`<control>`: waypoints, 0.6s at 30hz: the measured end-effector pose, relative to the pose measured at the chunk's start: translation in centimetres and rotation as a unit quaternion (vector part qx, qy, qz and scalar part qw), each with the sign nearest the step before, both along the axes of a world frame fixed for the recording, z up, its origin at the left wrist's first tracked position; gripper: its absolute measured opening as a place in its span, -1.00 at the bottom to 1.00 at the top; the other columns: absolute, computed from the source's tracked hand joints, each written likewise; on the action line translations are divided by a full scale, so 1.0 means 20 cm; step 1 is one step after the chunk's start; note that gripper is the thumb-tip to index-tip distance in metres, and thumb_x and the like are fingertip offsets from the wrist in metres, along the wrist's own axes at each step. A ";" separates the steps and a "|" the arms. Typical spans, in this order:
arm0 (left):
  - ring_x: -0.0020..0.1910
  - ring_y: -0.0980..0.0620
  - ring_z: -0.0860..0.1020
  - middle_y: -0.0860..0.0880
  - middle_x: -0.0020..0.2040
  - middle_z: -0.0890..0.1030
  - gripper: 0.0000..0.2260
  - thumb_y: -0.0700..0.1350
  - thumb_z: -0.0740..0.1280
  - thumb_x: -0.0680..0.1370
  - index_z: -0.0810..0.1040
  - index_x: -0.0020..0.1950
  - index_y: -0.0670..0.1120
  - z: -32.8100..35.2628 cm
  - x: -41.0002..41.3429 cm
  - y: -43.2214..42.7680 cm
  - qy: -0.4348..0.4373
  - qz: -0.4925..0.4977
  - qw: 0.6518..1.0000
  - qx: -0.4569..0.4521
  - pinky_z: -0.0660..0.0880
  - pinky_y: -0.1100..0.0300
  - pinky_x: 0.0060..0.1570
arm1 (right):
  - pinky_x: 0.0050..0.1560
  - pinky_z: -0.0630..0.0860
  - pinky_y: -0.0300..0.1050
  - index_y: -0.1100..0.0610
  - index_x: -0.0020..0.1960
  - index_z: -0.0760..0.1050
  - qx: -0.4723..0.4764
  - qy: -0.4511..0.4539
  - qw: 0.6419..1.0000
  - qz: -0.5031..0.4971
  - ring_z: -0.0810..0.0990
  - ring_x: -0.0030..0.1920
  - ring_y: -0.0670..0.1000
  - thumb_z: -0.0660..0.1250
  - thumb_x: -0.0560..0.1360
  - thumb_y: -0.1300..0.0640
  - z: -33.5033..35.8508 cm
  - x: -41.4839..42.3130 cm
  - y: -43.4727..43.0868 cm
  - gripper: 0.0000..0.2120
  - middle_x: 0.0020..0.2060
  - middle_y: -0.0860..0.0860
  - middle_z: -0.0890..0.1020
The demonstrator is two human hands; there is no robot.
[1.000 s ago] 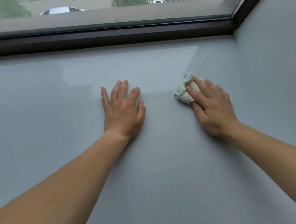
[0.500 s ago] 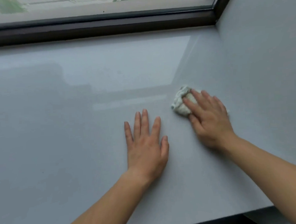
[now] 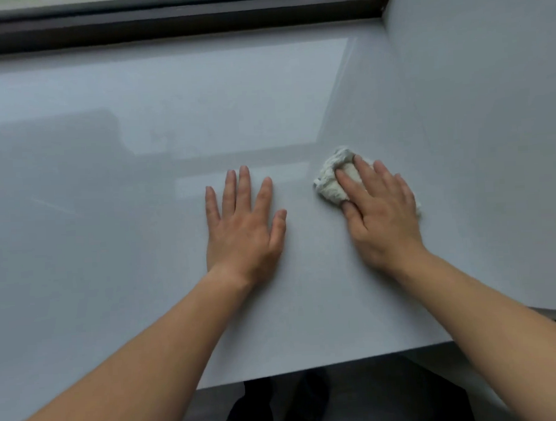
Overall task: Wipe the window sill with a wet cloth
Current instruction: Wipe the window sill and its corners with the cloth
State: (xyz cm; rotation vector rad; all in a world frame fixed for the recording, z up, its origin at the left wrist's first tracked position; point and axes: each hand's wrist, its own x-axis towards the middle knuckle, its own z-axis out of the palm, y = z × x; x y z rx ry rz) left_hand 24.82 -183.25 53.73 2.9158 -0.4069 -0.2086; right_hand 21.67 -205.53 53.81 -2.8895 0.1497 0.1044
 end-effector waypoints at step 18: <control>0.60 0.02 -0.13 -0.06 0.63 0.03 -0.40 0.22 -0.18 0.58 0.24 0.55 0.04 0.06 -0.26 -0.22 0.010 0.019 0.994 -0.107 -0.25 -0.08 0.53 | 0.53 0.02 0.15 -0.14 0.54 0.24 -0.007 -0.033 0.998 0.056 0.12 0.57 0.12 0.12 0.58 -0.03 0.03 -0.51 0.03 -0.48 0.57 -0.03 0.19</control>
